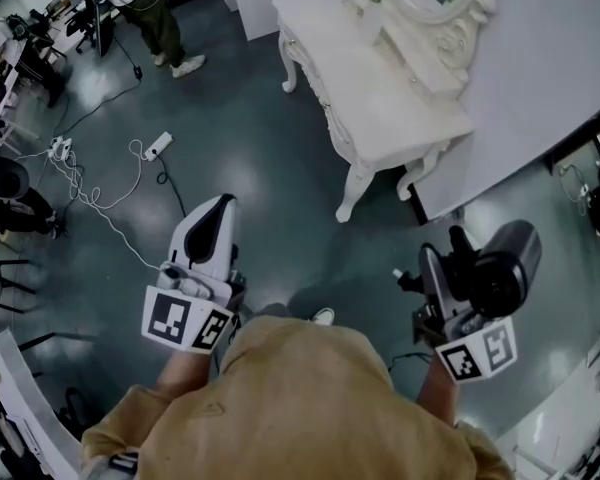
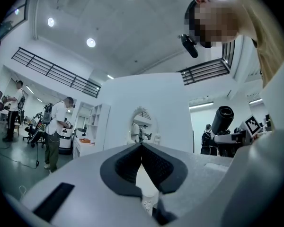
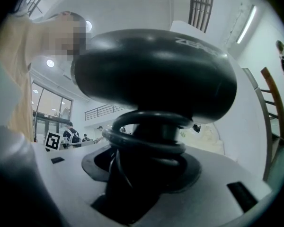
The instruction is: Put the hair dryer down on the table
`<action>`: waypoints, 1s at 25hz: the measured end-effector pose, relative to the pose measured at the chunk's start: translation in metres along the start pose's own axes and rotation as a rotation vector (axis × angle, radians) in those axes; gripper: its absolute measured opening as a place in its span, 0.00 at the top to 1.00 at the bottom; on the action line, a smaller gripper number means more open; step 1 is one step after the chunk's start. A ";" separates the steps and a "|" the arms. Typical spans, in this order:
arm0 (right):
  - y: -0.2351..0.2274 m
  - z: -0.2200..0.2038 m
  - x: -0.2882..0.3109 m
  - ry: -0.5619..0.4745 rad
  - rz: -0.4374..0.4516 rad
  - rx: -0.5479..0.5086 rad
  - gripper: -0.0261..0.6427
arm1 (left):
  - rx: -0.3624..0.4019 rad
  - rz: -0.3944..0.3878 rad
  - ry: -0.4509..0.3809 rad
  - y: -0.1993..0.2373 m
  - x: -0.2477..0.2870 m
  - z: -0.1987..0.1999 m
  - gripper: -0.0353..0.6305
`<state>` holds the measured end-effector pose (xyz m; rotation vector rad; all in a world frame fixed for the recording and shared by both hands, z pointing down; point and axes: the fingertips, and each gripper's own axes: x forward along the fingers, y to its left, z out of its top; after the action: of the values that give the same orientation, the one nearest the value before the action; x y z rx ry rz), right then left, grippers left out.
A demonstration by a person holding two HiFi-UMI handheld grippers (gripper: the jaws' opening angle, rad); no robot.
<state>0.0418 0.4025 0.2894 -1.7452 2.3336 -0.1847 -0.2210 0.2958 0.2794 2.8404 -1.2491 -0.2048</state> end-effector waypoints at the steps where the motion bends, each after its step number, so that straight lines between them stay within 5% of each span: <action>1: -0.003 0.000 -0.002 -0.001 0.003 -0.003 0.60 | -0.002 0.000 0.000 -0.004 0.001 -0.002 0.94; 13: -0.042 -0.005 0.030 0.022 0.000 0.010 0.60 | -0.033 -0.033 0.037 -0.006 0.061 -0.029 0.94; 25: -0.126 0.003 0.192 0.030 -0.092 -0.006 0.60 | -0.104 -0.162 0.042 0.084 0.259 -0.055 0.94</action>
<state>0.1082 0.1828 0.2959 -1.8670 2.2781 -0.2205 -0.1024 0.0474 0.3129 2.8400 -0.9707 -0.2070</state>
